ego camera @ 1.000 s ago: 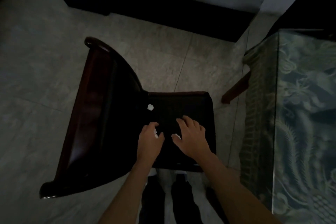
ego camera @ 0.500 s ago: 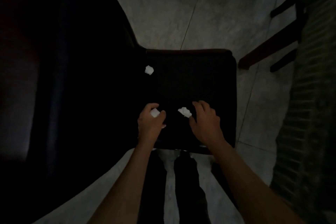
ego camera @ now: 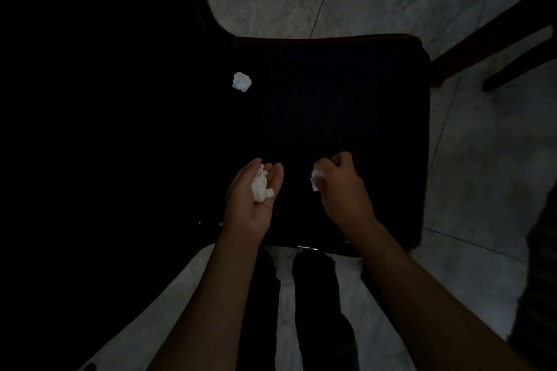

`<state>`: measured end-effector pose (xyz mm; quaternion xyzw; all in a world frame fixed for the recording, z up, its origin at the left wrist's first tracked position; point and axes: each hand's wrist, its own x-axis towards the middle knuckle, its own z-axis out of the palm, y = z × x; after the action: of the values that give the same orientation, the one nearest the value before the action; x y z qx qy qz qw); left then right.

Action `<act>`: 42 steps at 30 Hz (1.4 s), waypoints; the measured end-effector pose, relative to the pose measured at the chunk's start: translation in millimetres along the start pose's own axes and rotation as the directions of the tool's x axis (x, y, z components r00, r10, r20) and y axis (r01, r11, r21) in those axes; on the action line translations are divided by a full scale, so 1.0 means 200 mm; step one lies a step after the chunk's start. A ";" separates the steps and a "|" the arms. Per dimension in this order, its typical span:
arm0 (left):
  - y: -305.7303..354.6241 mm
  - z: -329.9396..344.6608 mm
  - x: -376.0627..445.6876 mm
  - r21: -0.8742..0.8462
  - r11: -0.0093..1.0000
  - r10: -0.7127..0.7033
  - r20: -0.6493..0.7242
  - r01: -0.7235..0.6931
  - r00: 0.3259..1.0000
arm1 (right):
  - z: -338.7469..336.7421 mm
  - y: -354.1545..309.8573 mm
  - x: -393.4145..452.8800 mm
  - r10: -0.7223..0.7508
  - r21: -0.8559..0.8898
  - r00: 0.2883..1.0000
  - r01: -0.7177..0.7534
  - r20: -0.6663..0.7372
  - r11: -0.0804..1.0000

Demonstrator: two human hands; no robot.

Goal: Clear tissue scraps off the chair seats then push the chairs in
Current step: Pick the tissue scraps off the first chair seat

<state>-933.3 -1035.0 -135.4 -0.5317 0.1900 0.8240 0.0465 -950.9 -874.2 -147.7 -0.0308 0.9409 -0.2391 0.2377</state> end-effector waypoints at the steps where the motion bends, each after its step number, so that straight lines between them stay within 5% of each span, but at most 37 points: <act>1: 0.00 0.00 -0.01 -0.015 1.000 -0.006 0.004 0.006 1.000 | 0.00 0.01 0.00 0.014 0.000 1.000 -0.014 0.011 1.000; 7: -0.01 0.01 0.00 -0.084 0.996 -0.019 0.006 0.019 1.000 | 0.01 0.03 0.02 0.123 0.182 0.992 -0.115 -0.032 0.976; 11: -0.03 0.02 0.01 -0.072 0.997 -0.012 0.010 0.013 1.000 | -0.03 -0.05 0.04 0.241 0.673 0.970 -0.194 0.025 0.714; 15: -0.05 0.05 0.00 -0.022 1.000 -0.011 0.080 0.012 0.997 | -0.04 -0.19 0.01 0.148 0.811 0.985 -0.157 0.087 0.564; 20: -0.06 0.07 -0.01 -0.024 0.999 -0.021 0.112 0.023 0.994 | 0.04 -0.28 0.01 0.114 0.776 0.993 -0.106 0.044 0.621; 25: -0.03 0.08 0.00 0.014 1.000 -0.018 0.061 0.017 0.998 | 0.09 -0.29 0.02 -0.064 0.558 0.997 0.076 -0.041 0.826; 30: 0.00 0.09 0.06 0.139 0.988 0.072 -0.050 -0.064 0.996 | 0.05 -0.32 0.07 -0.158 0.562 0.986 0.165 -0.061 0.810; 33: 0.07 0.11 0.10 0.106 0.992 0.079 -0.079 -0.070 0.994 | -0.01 -0.31 0.17 -0.087 0.552 0.984 0.161 -0.158 0.818; 42: 0.22 0.14 0.19 0.022 0.998 0.067 -0.103 -0.065 0.992 | -0.13 -0.48 0.73 -0.247 0.216 0.957 0.276 -0.153 0.936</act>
<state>-985.3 -1071.1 -147.2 -0.5666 0.2173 0.7947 0.0143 -1098.3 -973.5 -146.2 -0.1128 0.9063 -0.3799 0.1470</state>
